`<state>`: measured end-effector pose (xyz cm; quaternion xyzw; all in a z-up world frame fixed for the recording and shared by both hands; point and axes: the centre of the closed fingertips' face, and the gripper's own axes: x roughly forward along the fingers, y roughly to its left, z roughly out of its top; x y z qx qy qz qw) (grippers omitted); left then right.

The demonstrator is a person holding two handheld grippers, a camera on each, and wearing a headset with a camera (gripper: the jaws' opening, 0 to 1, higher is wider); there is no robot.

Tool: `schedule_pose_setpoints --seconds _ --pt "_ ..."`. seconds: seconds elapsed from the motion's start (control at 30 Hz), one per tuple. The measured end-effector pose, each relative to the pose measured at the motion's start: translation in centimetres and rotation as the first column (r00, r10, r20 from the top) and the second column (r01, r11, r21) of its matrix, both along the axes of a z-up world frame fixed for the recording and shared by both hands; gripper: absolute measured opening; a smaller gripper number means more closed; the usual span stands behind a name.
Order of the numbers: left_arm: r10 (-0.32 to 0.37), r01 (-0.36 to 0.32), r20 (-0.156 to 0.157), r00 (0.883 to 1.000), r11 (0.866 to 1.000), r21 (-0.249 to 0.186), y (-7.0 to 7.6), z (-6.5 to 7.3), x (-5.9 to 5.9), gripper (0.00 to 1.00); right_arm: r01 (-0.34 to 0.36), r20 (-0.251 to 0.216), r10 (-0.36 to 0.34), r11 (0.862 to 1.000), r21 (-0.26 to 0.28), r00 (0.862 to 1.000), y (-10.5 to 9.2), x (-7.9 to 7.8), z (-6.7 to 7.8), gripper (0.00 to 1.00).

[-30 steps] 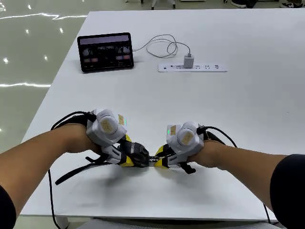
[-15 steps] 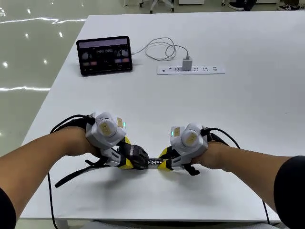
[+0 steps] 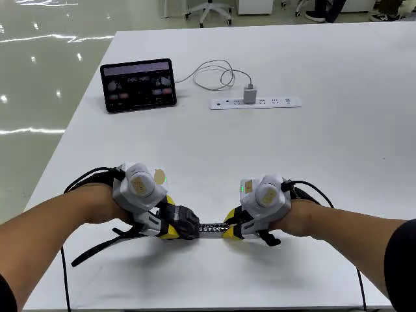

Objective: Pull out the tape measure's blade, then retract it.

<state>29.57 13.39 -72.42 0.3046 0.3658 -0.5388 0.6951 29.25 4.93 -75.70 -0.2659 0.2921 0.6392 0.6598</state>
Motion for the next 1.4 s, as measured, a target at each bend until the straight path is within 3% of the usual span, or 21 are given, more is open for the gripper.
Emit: schedule_pose_setpoints --seconds 0.7,1.13,1.17,1.2,1.4 --pt "0.002 -0.002 -0.001 1.0 1.0 0.002 0.0 0.0 0.0 0.32 0.038 -0.021 -0.038 0.999 0.001 0.999 -2.0 0.2 -0.1 0.1" --pt "0.004 -0.004 0.003 1.0 1.0 0.003 0.1 0.0 0.0 0.32 0.03 -0.01 -0.03 0.999 -0.013 1.0 -3.2 0.1 0.2 0.1" --pt "0.0 0.0 0.005 1.0 1.0 0.005 0.1 0.0 0.0 0.32 0.033 -0.01 -0.033 0.999 -0.014 0.999 -3.4 0.1 0.2 0.1" --pt "-0.03 0.029 0.028 0.999 0.999 0.019 0.1 0.0 0.0 0.31 0.032 -0.009 -0.033 0.999 -0.015 0.999 -3.5 0.1 0.2 0.1" --pt "-0.014 0.014 0.027 1.0 1.0 0.012 0.1 0.0 0.0 0.31 0.043 -0.008 -0.043 0.999 -0.016 0.999 -4.0 -0.1 0.2 0.1"
